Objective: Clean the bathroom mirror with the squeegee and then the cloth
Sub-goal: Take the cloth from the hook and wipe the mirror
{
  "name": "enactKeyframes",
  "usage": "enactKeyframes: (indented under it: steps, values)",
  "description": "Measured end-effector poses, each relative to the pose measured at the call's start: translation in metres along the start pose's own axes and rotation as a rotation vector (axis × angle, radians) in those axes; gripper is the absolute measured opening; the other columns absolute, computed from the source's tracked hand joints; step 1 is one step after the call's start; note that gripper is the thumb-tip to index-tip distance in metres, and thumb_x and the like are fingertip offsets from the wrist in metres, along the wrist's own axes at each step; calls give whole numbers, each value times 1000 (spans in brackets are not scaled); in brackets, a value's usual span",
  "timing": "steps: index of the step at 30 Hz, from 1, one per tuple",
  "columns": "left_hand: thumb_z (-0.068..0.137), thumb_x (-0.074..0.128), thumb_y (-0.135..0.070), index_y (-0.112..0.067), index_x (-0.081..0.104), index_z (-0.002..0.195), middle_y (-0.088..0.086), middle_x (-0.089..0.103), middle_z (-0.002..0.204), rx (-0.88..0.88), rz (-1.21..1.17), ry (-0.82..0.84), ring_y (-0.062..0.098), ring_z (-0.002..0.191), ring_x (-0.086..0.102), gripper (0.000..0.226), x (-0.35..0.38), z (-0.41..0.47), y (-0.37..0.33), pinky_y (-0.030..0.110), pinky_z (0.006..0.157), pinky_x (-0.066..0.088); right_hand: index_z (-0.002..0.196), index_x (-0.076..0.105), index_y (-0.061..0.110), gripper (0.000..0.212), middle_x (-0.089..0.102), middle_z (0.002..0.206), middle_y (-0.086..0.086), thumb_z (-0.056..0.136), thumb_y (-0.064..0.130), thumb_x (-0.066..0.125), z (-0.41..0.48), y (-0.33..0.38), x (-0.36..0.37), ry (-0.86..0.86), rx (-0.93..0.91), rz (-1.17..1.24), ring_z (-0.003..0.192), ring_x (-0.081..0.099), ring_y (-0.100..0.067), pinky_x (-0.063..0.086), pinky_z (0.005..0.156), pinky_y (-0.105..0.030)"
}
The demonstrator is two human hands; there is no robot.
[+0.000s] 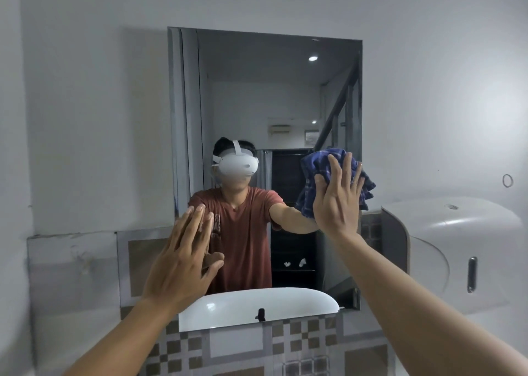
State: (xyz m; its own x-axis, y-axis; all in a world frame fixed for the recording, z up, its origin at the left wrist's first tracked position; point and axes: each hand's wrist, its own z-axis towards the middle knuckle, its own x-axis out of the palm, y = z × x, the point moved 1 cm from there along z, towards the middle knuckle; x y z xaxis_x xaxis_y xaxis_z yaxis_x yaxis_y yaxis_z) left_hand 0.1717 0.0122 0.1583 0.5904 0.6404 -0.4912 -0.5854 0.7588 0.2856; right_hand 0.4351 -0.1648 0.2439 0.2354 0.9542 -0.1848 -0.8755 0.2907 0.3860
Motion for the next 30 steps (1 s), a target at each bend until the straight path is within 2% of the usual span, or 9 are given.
enactKeyframes:
  steps: [3,8,13,15,18,21,25,30]
  values:
    - [94,44,-59,-3,17,157,20,10,166,14,6,36,36,155,8,88,11,-19,-5,55,118,32,153,32,18,60,14,167,-16,103,50,21,-9,6,6,-7,-28,-23,153,4,-42,9,124,-57]
    - [96,39,-58,-1,21,156,22,13,166,5,28,38,38,154,9,84,15,-29,-10,54,118,32,153,37,23,56,15,167,-18,104,48,29,-21,31,19,-2,-103,-73,152,6,-47,8,123,-59]
    - [100,43,-53,-2,20,156,22,9,166,11,12,61,36,155,3,80,14,-29,-10,53,122,26,160,19,29,66,2,168,-19,102,58,30,-27,67,30,65,-146,-141,152,-3,-47,-1,122,-59]
    - [99,48,-49,-1,21,156,23,10,166,17,-22,53,36,155,4,80,14,-29,-12,52,122,26,160,15,31,68,0,168,-20,101,60,30,-27,82,33,73,-177,-160,151,-4,-49,-2,121,-61]
    - [88,70,-36,0,23,156,23,15,165,13,-118,-18,36,154,12,91,17,-36,-18,49,121,27,160,17,31,64,3,167,-22,103,57,29,-24,100,37,68,-243,-177,151,-1,-51,3,121,-64]
    - [82,75,-36,1,23,155,21,13,166,42,-105,-10,34,154,10,97,22,-40,-28,47,119,30,158,23,27,60,6,166,-23,105,52,31,-21,112,41,70,-315,-187,150,1,-53,8,120,-67]
    - [87,71,-39,-3,24,156,19,13,166,13,-157,21,35,154,13,91,21,-39,-35,47,116,38,154,34,27,54,13,165,-23,105,49,34,-12,135,44,76,-450,-198,149,8,-53,10,120,-66]
    - [94,60,-40,-2,30,154,19,20,164,-45,-40,-5,33,153,17,77,18,-54,-7,45,118,33,154,36,27,52,17,166,-19,105,44,32,-20,194,67,174,-730,-180,150,11,-51,13,119,-67]
